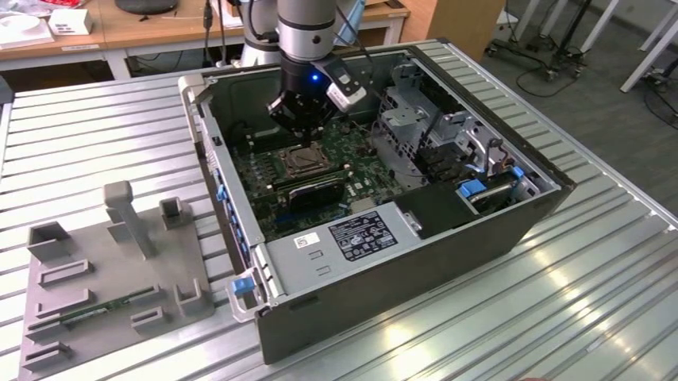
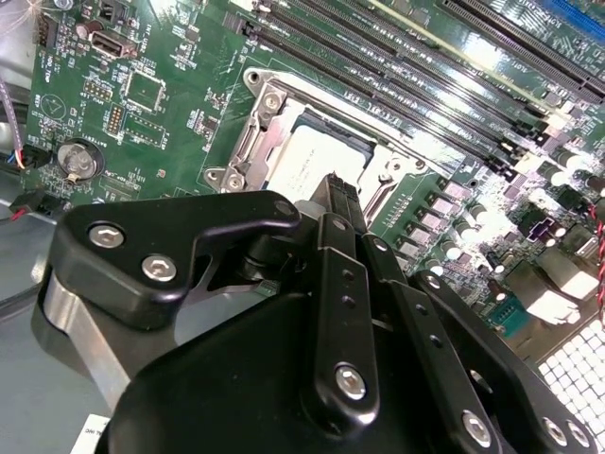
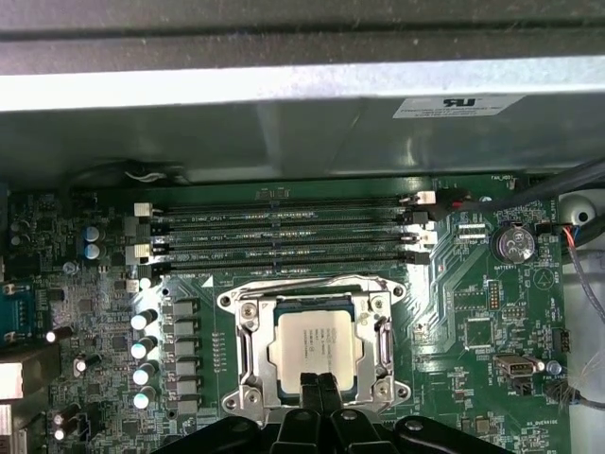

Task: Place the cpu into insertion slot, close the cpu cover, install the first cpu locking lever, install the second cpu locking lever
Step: 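Install the second cpu locking lever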

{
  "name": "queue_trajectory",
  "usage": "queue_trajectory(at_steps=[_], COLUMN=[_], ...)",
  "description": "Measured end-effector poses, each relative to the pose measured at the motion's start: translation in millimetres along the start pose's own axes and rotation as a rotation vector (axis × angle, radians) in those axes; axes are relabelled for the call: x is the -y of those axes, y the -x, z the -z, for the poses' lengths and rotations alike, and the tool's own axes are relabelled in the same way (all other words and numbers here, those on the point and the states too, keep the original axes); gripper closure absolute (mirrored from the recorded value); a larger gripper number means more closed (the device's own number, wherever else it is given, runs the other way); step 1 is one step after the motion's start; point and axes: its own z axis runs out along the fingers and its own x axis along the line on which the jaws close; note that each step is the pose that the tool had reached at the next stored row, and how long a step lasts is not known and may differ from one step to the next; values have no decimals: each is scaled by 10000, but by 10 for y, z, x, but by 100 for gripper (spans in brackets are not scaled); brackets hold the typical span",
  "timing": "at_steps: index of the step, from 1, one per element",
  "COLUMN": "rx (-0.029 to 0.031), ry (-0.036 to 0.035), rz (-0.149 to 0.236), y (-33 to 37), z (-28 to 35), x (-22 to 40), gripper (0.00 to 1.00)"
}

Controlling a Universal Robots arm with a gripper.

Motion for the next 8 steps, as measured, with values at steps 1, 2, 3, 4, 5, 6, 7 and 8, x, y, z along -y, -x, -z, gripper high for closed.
queue_trajectory(at_steps=[1, 2, 3, 4, 5, 6, 7, 8], rx=[0, 1, 0, 0, 1, 0, 1, 0], ry=[0, 1, 1, 1, 1, 1, 1, 1], rz=[0, 0, 0, 0, 0, 1, 0, 0], y=[0, 0, 0, 0, 0, 0, 1, 0], z=[0, 0, 0, 0, 0, 0, 0, 0], x=[1, 1, 1, 3, 4, 6, 7, 8], gripper=[89, 89, 89, 89, 89, 89, 89, 89])
